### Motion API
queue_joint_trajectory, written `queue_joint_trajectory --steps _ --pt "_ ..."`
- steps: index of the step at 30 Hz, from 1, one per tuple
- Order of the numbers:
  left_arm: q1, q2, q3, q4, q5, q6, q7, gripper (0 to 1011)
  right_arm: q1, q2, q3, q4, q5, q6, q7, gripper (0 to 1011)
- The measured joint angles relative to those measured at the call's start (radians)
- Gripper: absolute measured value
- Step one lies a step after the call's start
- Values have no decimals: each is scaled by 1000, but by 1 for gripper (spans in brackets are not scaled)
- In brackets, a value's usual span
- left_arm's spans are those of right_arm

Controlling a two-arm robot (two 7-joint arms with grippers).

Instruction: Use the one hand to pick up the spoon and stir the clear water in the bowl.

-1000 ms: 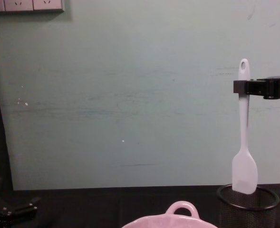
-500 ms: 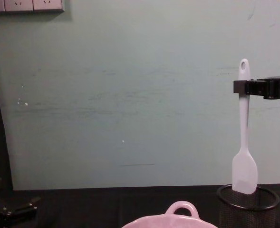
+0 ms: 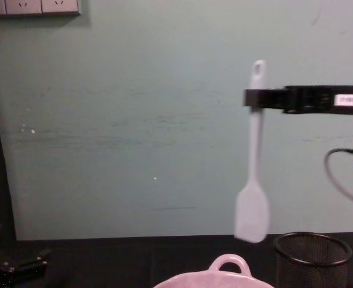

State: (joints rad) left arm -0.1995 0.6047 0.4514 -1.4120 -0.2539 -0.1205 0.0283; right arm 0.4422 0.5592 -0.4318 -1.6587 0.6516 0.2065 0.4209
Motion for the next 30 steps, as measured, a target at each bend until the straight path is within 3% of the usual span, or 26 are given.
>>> queue_joint_trajectory --steps 7,12,30 --pt "0 0 0 0 0 0 0 1005 26 -61 -75 59 -25 -8 36 120" --pt "0 0 0 0 0 0 0 1005 27 -91 -106 107 -35 -20 52 120" --pt "0 0 0 0 0 0 0 1005 33 -164 -163 240 -55 -56 111 120"
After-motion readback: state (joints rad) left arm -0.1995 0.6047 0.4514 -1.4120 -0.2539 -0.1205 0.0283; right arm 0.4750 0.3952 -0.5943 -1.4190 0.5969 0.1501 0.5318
